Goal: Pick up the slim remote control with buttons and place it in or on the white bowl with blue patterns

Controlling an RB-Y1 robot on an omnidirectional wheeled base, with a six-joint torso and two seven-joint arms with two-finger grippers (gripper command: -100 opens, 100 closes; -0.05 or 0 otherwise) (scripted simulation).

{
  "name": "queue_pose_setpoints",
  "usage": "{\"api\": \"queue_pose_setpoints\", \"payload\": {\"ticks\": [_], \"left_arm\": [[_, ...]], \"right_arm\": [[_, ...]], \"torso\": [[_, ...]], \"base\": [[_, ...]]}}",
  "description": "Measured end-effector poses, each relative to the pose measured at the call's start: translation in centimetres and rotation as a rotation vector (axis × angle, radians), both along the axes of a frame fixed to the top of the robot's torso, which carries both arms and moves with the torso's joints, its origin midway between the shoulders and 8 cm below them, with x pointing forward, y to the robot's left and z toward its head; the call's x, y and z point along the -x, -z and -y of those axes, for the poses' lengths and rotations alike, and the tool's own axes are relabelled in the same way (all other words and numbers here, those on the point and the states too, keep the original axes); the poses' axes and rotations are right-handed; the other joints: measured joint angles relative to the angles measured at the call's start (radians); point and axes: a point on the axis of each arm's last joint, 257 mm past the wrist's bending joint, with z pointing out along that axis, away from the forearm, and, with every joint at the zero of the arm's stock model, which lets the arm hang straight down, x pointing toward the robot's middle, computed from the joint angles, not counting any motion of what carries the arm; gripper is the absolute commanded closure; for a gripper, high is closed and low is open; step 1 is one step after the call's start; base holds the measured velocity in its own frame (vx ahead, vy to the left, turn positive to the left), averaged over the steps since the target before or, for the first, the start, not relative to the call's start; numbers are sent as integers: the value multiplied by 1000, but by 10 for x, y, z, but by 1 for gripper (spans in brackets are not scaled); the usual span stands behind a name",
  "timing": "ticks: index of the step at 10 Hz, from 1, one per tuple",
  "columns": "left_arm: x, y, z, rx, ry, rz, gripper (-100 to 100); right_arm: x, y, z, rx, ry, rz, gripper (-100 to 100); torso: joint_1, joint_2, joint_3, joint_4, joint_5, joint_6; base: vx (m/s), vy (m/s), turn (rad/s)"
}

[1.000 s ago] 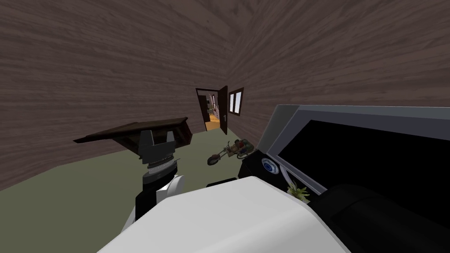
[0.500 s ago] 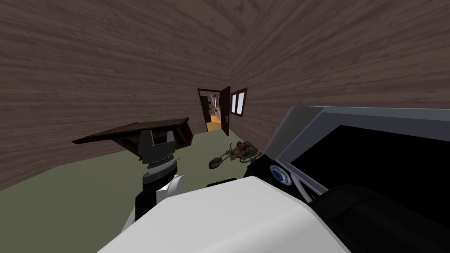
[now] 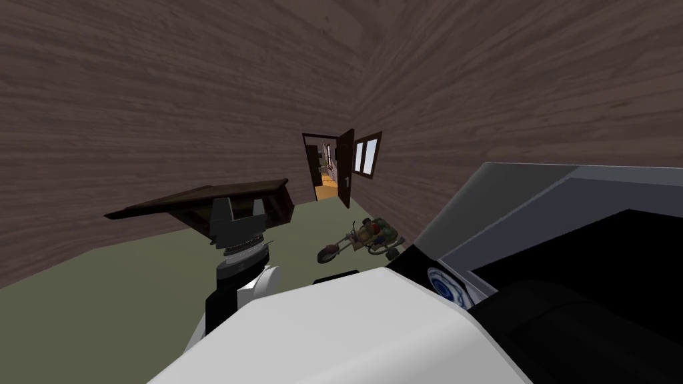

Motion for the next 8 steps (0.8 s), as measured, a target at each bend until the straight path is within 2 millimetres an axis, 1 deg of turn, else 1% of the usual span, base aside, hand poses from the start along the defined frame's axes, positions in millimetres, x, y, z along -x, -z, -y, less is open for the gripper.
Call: {"api": "queue_pose_setpoints", "payload": {"ticks": [3,5,6,8], "left_arm": [[0,0,0,0,0,0,0],[0,0,0,0,0,0,0],[0,0,0,0,0,0,0],[0,0,0,0,0,0,0]], "right_arm": [[-15,-4,-3,-25,5,3,100],[-21,-15,4,-33,6,0,100],[-25,-21,8,-37,7,2,100],[-34,-33,13,-48,17,20,100]], "torso": [[2,0,0,0,1,1],[3,4,1,0,3,2],[2,7,3,0,3,3],[-4,10,5,1,2,5]], "base": [[194,33,44],[118,12,-1],[75,-56,-40],[52,-99,-67]]}}
